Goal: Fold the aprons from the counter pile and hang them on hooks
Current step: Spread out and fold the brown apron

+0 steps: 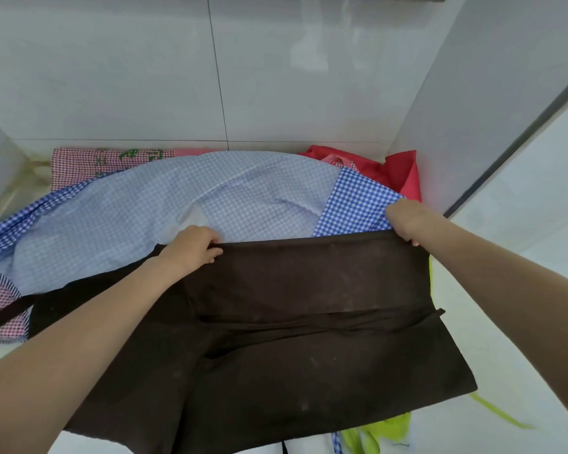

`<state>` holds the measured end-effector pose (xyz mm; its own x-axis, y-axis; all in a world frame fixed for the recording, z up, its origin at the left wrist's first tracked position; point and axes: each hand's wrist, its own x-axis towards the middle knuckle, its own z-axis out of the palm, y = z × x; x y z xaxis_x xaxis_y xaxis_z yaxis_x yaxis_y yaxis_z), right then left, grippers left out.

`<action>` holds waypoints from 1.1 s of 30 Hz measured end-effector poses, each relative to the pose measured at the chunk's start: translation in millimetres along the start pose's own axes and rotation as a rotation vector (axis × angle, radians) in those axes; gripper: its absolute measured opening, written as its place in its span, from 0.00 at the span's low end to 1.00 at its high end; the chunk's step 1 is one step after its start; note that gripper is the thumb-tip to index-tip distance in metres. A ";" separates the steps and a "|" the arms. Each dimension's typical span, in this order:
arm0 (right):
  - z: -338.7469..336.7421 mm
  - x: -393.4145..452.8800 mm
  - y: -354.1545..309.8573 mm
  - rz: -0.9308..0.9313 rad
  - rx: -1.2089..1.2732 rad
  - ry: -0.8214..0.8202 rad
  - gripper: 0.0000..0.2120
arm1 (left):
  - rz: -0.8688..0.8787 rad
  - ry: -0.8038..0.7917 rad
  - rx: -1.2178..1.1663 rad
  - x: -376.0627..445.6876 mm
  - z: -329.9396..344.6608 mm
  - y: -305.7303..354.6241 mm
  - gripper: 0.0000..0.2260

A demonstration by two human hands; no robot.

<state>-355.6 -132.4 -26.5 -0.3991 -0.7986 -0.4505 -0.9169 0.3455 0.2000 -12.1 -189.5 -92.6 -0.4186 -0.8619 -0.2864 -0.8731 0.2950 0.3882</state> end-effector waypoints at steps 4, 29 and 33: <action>6.2 4.4 0.7 -0.051 -0.118 0.093 0.14 | -0.007 0.061 0.121 -6.4 -6.1 -3.0 0.08; 158.2 -168.7 43.3 -0.025 -0.316 0.128 0.17 | 0.530 -0.046 0.680 -218.9 125.1 25.3 0.15; 172.4 -165.7 46.4 -0.028 -0.344 0.150 0.16 | 0.370 -0.125 0.620 -212.3 136.3 20.6 0.03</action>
<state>-332.7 100.9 -92.6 -0.3452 -0.8776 -0.3328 -0.8625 0.1567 0.4812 24.7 55.8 -143.2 -0.7066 -0.6177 -0.3451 -0.6345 0.7690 -0.0774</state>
